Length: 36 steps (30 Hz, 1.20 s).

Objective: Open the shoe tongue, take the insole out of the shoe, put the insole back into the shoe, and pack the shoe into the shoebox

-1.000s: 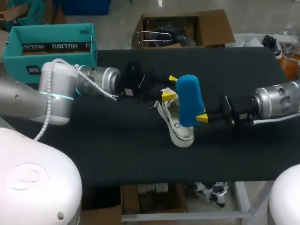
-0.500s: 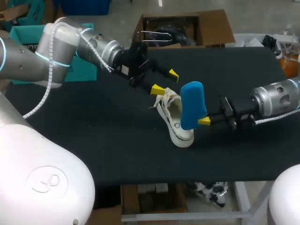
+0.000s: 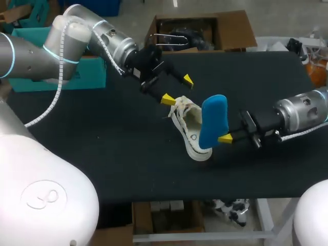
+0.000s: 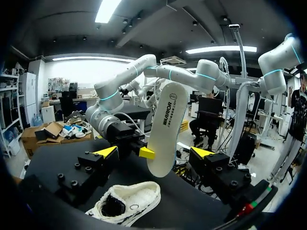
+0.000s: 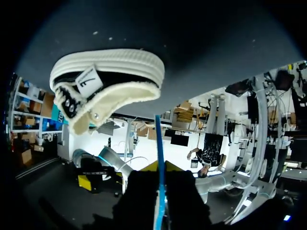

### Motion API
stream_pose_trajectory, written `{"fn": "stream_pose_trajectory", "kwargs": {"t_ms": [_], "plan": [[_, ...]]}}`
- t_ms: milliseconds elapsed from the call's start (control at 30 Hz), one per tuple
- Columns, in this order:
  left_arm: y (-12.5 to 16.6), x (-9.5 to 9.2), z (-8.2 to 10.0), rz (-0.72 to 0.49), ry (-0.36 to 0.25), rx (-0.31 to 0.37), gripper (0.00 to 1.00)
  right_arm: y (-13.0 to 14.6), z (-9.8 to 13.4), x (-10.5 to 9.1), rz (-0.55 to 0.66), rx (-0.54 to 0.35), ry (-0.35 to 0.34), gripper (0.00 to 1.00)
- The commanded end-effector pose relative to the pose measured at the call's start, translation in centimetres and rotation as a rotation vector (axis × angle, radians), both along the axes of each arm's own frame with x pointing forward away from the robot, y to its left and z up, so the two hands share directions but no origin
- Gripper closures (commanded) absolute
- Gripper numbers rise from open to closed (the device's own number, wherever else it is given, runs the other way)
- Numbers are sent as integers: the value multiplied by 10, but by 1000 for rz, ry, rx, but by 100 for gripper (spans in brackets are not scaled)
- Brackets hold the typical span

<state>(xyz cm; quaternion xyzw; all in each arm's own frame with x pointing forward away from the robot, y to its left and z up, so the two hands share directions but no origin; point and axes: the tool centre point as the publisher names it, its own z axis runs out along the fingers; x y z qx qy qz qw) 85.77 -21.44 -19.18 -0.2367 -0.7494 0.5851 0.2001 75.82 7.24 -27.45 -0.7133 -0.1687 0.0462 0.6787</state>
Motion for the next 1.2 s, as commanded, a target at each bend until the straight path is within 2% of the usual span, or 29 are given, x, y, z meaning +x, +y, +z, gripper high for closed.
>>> {"fn": "stream_pose_trajectory", "kwargs": {"t_ms": [33,200,467,733,867,1200], "plan": [[-7,28,-5,-432,-33,72,0,6,-4,-4,47,14,-12,100],[-9,25,-13,-516,-54,91,0,10,-5,-13,71,11,-45,100],[-5,18,-28,-528,-59,76,0,9,-5,-17,92,36,-77,100],[-2,15,-32,-534,-59,69,0,3,-4,-19,125,51,-93,100],[0,9,-32,-599,-86,83,0,2,-6,-19,144,75,-83,100],[0,9,-32,-599,-86,83,0,2,-6,-19,158,87,-83,100]]}}
